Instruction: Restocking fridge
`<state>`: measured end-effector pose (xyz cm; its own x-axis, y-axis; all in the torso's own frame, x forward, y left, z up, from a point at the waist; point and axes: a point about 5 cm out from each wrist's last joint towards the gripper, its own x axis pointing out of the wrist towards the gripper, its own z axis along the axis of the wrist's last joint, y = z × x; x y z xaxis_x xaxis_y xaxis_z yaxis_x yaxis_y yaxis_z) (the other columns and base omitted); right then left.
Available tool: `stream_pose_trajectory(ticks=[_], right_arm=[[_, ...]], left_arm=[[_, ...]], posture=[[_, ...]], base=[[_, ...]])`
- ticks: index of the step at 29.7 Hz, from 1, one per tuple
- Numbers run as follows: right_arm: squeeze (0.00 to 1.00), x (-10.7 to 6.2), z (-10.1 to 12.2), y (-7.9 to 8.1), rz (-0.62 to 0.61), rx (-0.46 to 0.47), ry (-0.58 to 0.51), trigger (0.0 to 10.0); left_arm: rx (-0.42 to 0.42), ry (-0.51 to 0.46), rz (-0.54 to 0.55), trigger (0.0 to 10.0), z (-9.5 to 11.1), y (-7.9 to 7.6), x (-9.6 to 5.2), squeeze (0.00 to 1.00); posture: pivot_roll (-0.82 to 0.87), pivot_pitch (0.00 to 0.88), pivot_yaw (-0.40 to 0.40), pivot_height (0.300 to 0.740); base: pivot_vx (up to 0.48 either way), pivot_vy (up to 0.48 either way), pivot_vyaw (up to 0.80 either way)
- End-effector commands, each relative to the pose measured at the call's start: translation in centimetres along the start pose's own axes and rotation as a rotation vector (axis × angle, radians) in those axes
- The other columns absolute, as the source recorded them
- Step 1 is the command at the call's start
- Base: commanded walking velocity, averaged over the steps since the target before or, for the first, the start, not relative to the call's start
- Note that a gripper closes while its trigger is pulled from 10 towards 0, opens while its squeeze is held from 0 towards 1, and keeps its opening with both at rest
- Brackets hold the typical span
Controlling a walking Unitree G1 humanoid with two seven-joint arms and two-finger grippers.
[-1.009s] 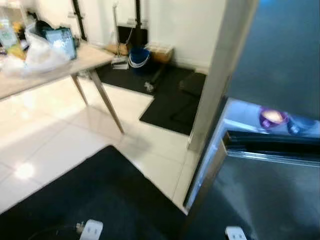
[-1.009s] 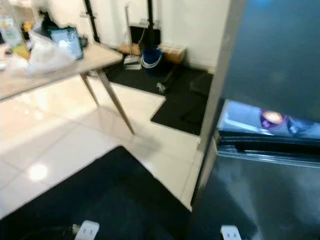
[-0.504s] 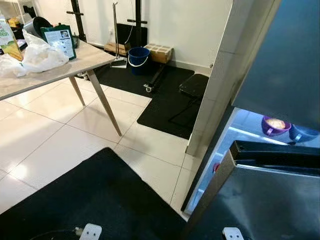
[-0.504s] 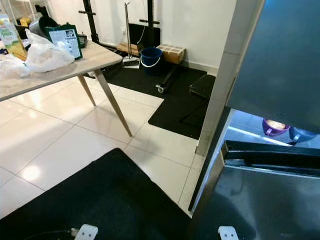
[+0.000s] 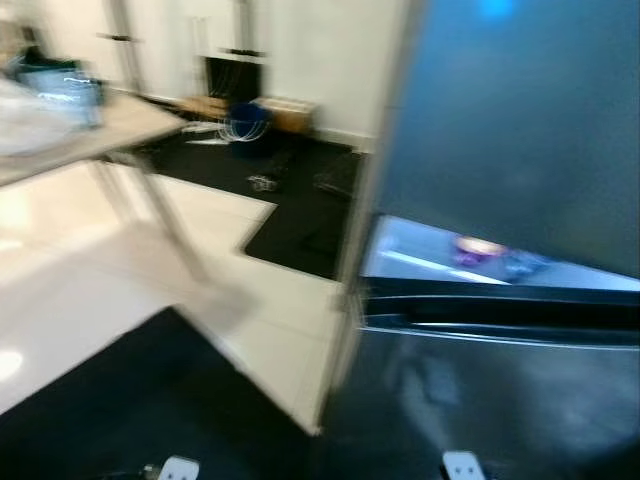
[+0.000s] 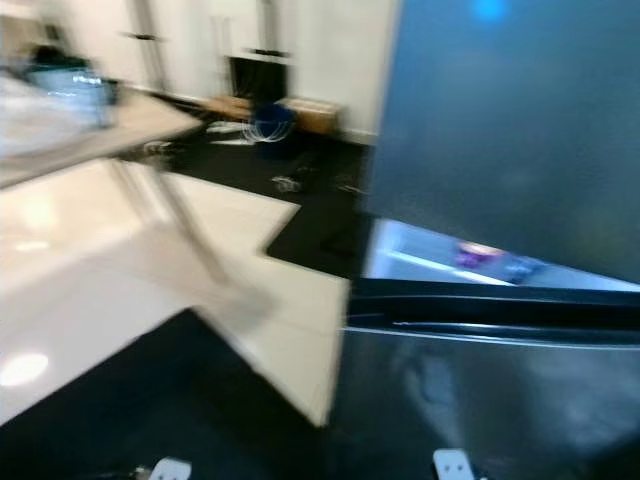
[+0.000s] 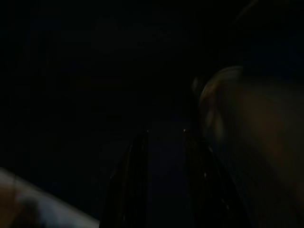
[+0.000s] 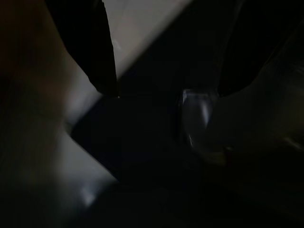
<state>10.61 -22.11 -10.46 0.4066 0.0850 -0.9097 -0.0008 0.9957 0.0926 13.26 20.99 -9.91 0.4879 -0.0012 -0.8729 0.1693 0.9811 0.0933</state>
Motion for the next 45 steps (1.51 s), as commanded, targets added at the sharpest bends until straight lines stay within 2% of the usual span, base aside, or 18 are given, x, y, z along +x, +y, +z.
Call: stream_pose_trajectory(ticks=[1, 8, 14, 15, 16, 18, 20, 24, 27, 32, 33, 36, 37, 40, 41, 42, 43, 45], right_arm=[[0.0, 0.2, 1.4, 0.1, 0.001, -0.003, -0.039, 10.0], [0.0, 0.2, 1.5, 0.1, 0.003, -0.005, -0.039, 10.0], [0.0, 0.2, 1.4, 0.1, 0.005, -0.005, -0.038, 10.0], [0.0, 0.2, 1.4, 0.1, 0.005, -0.005, -0.037, 10.0], [0.0, 0.2, 1.3, 0.2, 0.004, -0.005, -0.035, 10.0], [0.0, 0.2, 1.3, 0.2, 0.004, -0.005, -0.034, 10.0], [0.0, 0.2, 1.3, 0.2, 0.005, -0.006, -0.034, 10.0], [0.0, 0.2, 1.3, 0.1, 0.005, -0.007, -0.036, 10.0], [0.0, 0.2, 1.4, 0.2, 0.007, -0.004, -0.039, 10.0], [0.0, 0.3, 1.3, 0.3, 0.012, -0.004, -0.039, 10.0], [0.0, 0.3, 1.2, 0.4, 0.015, -0.006, -0.036, 10.0], [0.0, 0.3, 1.2, 0.4, 0.016, -0.007, -0.036, 10.0], [0.0, 0.3, 1.2, 0.4, 0.016, -0.007, -0.035, 10.0], [0.0, 0.3, 1.2, 0.4, 0.017, -0.007, -0.034, 10.0], [0.0, 0.2, 1.1, 0.4, 0.015, -0.008, -0.033, 10.0], [0.0, 0.2, 1.1, 0.3, 0.014, -0.009, -0.032, 10.0], [0.0, 0.2, 1.1, 0.3, 0.014, -0.009, -0.032, 10.0], [0.0, 0.2, 1.2, 0.3, 0.013, -0.01, -0.032, 10.0]], left_arm=[[-0.021, 0.03, -0.014, 10.0, -1.0, -0.6, -0.1, 0.0], [-0.02, 0.002, 0.005, 10.0, -0.5, -0.4, -0.1, 0.0], [-0.04, -0.068, 0.047, 10.0, 1.0, 0.5, 0.0, 0.0], [-0.051, -0.09, 0.052, 10.0, 1.5, 0.7, 0.1, 0.0], [-0.078, -0.153, 0.044, 10.0, 2.8, 1.1, 0.1, 0.0], [-0.091, -0.225, 0.0, 10.0, 4.2, 1.0, 0.2, 0.0], [-0.089, -0.257, -0.039, 10.0, 4.9, 0.7, 0.2, 0.0], [0.083, -0.362, -0.225, 10.0, 7.8, -0.9, 0.1, 0.0], [0.132, -0.376, -0.257, 10.0, 8.3, -1.3, 0.1, 0.0], [0.154, -0.382, -0.344, 10.0, 8.1, -2.0, -0.1, 0.0], [0.21, -0.372, -0.384, 10.0, 7.7, -2.4, -0.2, 0.0], [0.261, -0.361, -0.426, 10.0, 7.3, -2.7, -0.3, 0.0], [0.309, -0.348, -0.48, 10.0, 6.9, -2.9, -0.4, 0.0], [0.336, -0.342, -0.52, 10.0, 6.8, -3.0, -0.5, 0.0], [0.41, -0.339, -0.586, 10.0, 6.9, -3.6, -0.7, 0.0], [0.447, -0.344, -0.616, 10.0, 7.1, -3.9, -0.8, 0.0], [0.447, -0.344, -0.616, 10.0, 7.1, -3.9, -0.8, 0.0], [0.518, -0.37, -0.667, 10.0, 8.0, -4.6, -1.0, 0.0]], posture=[[0.04, 0.0, -0.039, 0.74], [0.04, 0.0, -0.04, 0.74], [0.05, 0.0, -0.039, 0.74], [0.05, 0.0, -0.039, 0.74], [0.05, 0.0, -0.039, 0.74], [0.05, 0.0, -0.039, 0.74], [0.05, 0.0, -0.039, 0.74], [0.05, 0.0, -0.035, 0.74], [0.05, 0.0, -0.035, 0.74], [0.04, 0.0, -0.033, 0.74], [0.04, 0.0, -0.033, 0.74], [0.04, 0.0, -0.033, 0.74], [0.04, 0.0, -0.03, 0.74], [0.04, 0.0, -0.03, 0.74], [0.04, 0.0, -0.032, 0.74], [0.04, 0.0, -0.032, 0.74], [0.04, 0.0, -0.032, 0.74], [0.04, 0.0, -0.032, 0.74]], base=[[0.0, 0.0, 0.0], [0.0, 0.0, 0.0], [0.0, 0.0, 0.0], [0.0, 0.0, 0.0], [0.0, 0.0, 0.0], [0.0, 0.0, 0.0], [0.0, 0.0, 0.0], [0.0, 0.0, 0.0], [0.0, 0.0, 0.0], [0.0, 0.0, 0.0], [0.0, 0.0, 0.0], [0.0, 0.0, 0.0], [0.0, 0.0, 0.0], [0.0, 0.0, 0.0], [0.0, 0.0, 0.0], [0.0, 0.0, 0.0], [0.0, 0.0, 0.0], [0.0, 0.0, 0.0]])
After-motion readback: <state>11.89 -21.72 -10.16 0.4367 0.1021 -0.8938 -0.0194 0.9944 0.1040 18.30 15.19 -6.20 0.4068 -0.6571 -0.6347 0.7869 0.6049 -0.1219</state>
